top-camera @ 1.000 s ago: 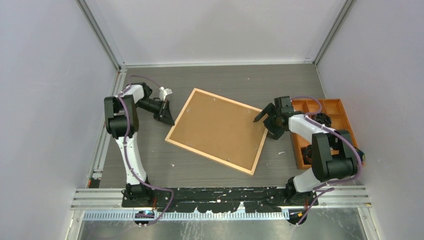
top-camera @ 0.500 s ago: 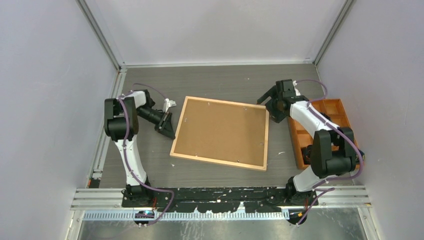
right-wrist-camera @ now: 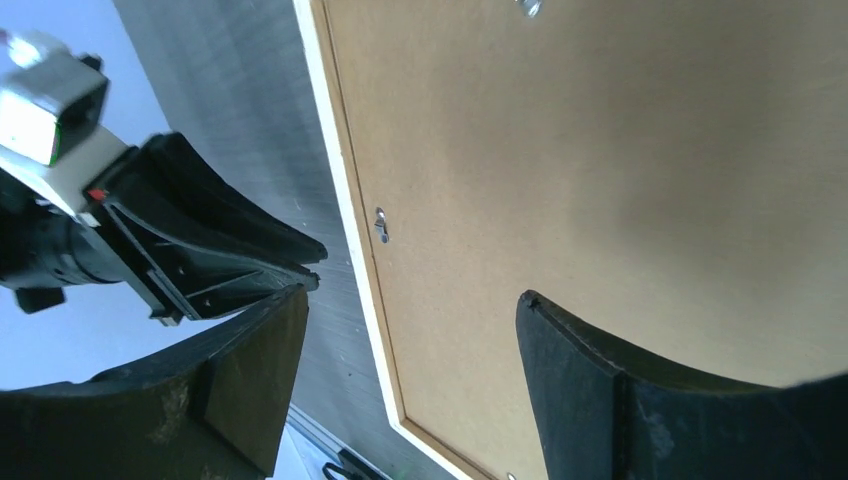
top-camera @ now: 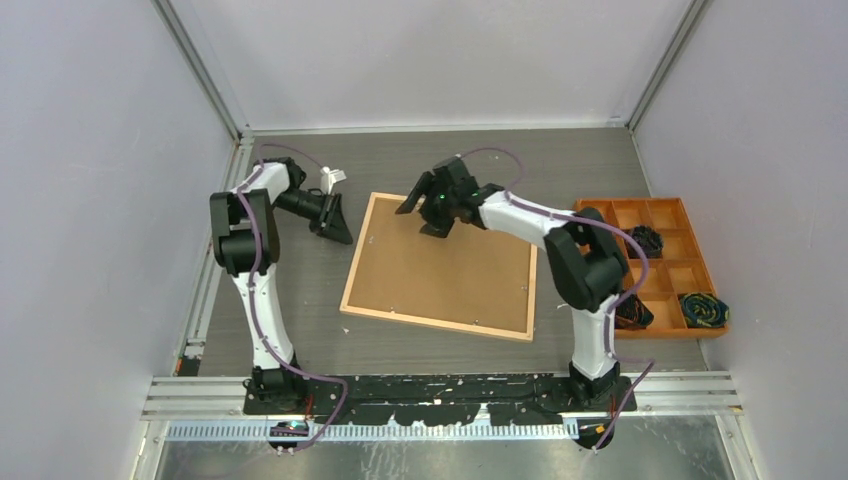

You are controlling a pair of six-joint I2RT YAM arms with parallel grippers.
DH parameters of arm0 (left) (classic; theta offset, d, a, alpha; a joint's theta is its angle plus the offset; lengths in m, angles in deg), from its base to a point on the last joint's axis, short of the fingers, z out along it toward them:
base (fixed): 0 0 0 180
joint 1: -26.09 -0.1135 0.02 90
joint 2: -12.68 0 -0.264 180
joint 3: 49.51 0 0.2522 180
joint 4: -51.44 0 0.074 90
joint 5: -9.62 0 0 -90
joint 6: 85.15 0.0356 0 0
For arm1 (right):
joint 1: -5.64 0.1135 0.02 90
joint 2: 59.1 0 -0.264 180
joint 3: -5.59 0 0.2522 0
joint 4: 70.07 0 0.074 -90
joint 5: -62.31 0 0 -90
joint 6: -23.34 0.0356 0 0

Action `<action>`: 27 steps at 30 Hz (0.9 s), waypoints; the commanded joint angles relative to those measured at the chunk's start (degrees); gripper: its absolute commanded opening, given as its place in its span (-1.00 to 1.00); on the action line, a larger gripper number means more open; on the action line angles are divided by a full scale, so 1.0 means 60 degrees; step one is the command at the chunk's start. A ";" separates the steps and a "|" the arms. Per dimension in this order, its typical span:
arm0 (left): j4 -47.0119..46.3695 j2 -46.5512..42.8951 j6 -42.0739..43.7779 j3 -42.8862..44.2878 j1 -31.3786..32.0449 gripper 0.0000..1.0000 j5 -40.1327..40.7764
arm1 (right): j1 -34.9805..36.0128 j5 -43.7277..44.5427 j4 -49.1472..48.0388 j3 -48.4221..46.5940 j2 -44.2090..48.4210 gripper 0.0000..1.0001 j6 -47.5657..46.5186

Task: Put the photo into the frame
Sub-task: Adjust the photo frame at the center of the board, then install the photo frame at the center of the board.

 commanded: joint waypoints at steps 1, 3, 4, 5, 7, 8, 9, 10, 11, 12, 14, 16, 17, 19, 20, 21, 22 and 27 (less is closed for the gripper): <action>-0.0128 0.0331 -0.0500 0.0112 0.0085 -0.47 -0.0025 | 0.0517 -0.0408 -0.0540 -0.1194 -0.1095 0.59 0.0603; -0.0066 0.0461 -0.0477 0.0133 0.0106 -0.52 -0.0008 | 0.0740 -0.0478 -0.0541 -0.1632 -0.1582 0.56 0.0694; 0.0012 0.0527 -0.0444 0.0162 0.0108 -0.54 -0.0012 | 0.0818 -0.0530 -0.0584 -0.1801 -0.1806 0.54 0.0749; 0.0066 0.0593 -0.0401 0.0177 0.0108 -0.55 -0.0037 | 0.0895 -0.0582 -0.0657 -0.1936 -0.1992 0.52 0.0844; 0.0041 0.0627 -0.0333 0.0101 0.0142 -0.56 -0.0104 | 0.1010 -0.0661 -0.0716 -0.2190 -0.2321 0.49 0.0966; -0.0011 0.0600 -0.0329 0.0045 0.0169 -0.57 -0.0120 | 0.1045 -0.0699 -0.0726 -0.2287 -0.2446 0.47 0.0994; -0.0061 0.0604 -0.0324 -0.0001 0.0198 -0.58 -0.0109 | 0.1106 -0.0718 -0.0741 -0.2378 -0.2566 0.45 0.1034; -0.0095 0.0596 -0.0327 -0.0034 0.0227 -0.60 -0.0111 | 0.1154 -0.0747 -0.0783 -0.2446 -0.2700 0.43 0.1062; -0.0112 0.0604 -0.0324 -0.0043 0.0256 -0.62 -0.0108 | 0.1186 -0.0774 -0.0812 -0.2500 -0.2790 0.43 0.1114; -0.0127 0.0627 -0.0324 -0.0065 0.0277 -0.63 -0.0107 | 0.1216 -0.0806 -0.0859 -0.2535 -0.2860 0.42 0.1164; -0.0141 0.0659 -0.0311 -0.0087 0.0311 -0.65 -0.0121 | 0.1302 -0.0870 -0.0919 -0.2686 -0.3083 0.41 0.1234; -0.0199 0.0690 -0.0316 -0.0110 0.0327 -0.67 -0.0115 | 0.1375 -0.0927 -0.0926 -0.2819 -0.3262 0.41 0.1300; -0.0213 0.0715 -0.0314 -0.0128 0.0327 -0.68 -0.0123 | 0.1413 -0.0932 -0.0901 -0.2946 -0.3353 0.40 0.1303; -0.0255 0.0727 -0.0297 -0.0181 0.0353 -0.69 -0.0094 | 0.1466 -0.0953 -0.0856 -0.3087 -0.3522 0.40 0.1305; -0.0282 0.0726 -0.0300 -0.0208 0.0356 -0.69 -0.0067 | 0.1487 -0.0961 -0.0834 -0.3168 -0.3611 0.40 0.1316; -0.0307 0.0725 -0.0310 -0.0232 0.0357 -0.69 -0.0071 | 0.1486 -0.0978 -0.0837 -0.3220 -0.3671 0.40 0.1355; -0.0311 0.0713 -0.0310 -0.0248 0.0357 -0.70 -0.0079 | 0.1498 -0.1000 -0.0857 -0.3265 -0.3745 0.40 0.1405; -0.0337 0.0709 -0.0305 -0.0261 0.0357 -0.71 -0.0064 | 0.1533 -0.1089 -0.0891 -0.3440 -0.3962 0.39 0.1530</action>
